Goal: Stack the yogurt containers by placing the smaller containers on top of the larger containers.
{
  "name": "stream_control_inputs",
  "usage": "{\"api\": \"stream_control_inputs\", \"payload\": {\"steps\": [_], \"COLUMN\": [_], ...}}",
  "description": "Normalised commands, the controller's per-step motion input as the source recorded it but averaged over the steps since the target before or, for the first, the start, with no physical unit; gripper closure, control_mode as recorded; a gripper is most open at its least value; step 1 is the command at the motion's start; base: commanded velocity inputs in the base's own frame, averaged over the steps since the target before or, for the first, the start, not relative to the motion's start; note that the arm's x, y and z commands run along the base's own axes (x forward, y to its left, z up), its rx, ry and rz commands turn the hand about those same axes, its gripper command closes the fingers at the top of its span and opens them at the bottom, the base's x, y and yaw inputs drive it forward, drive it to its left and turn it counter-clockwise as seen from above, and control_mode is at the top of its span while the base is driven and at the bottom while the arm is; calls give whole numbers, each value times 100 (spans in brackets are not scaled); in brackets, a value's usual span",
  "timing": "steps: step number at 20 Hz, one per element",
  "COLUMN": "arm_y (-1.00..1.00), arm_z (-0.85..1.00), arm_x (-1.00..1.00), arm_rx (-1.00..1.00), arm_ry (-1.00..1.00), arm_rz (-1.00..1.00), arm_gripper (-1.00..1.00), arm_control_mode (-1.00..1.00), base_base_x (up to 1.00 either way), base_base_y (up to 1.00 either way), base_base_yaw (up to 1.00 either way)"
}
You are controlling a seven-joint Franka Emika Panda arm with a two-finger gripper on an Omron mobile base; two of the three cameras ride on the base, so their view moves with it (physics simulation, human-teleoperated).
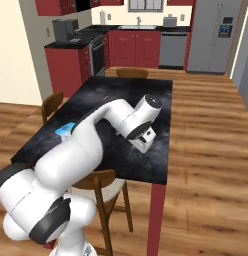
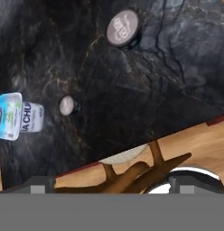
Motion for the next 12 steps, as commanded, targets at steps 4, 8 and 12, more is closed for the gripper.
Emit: {"api": "stream_control_inputs", "payload": {"steps": [4,8,12], "arm_y": [0,0,0], "arm_z": [-26,-21,-21], "arm_x": [26,24,30], "arm_rx": [2,2,2], "arm_ry": [-1,0,0], "arm_rz": [0,0,0], "arm_gripper": [-100,-100,-100], "arm_control_mode": [-100,-100,-100], "base_base_x": [0,0,0], "base_base_y": [0,0,0], "base_base_yaw": [0,0,0]}}
